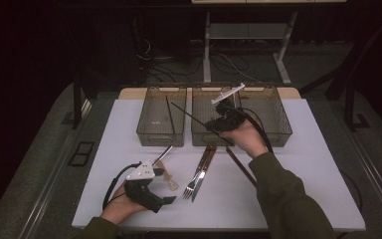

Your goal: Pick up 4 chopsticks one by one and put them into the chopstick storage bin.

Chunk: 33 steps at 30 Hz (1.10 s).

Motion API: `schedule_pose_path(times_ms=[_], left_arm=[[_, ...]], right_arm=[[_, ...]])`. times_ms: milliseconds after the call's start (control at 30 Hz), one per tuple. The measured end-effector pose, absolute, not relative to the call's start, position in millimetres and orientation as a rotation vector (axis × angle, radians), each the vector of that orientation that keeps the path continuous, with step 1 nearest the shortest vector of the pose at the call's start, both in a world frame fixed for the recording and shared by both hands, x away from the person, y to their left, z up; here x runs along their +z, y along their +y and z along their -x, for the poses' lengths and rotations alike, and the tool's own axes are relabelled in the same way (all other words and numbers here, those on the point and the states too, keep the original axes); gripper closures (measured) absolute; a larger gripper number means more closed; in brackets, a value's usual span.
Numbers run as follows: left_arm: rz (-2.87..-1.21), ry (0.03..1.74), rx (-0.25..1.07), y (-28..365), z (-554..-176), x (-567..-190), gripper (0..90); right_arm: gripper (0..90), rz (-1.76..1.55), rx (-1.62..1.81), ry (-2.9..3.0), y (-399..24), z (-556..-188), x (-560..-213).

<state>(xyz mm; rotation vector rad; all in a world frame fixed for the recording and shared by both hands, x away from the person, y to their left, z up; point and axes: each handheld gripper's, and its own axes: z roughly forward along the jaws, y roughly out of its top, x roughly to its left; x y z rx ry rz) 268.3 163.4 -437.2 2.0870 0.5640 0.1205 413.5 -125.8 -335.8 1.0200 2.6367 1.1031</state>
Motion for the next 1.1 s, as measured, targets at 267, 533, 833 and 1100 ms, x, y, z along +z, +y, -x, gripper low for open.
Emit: schedule_pose_path(times_ms=[267,533,833,1100], left_arm=[[-2.082,0.558,0.122,162.9,-268.2,-437.1,0.0],[-2.081,0.556,0.125,163.2,-268.3,-436.3,0.0],[-2.071,0.551,0.128,164.0,-268.6,-435.7,0.0],[-2.062,0.541,0.122,164.1,-268.8,-435.1,0.0]], right_arm=[[85.8,-1.047,1.077,2.632,-106.5,-428.3,-336.0],[85.8,-1.069,1.063,2.63,-83.5,-442.8,-335.9],[85.8,-1.1,1.009,2.63,-51.9,-459.8,-336.6],[85.8,-1.135,0.955,2.63,-25.9,-478.5,-340.8]])
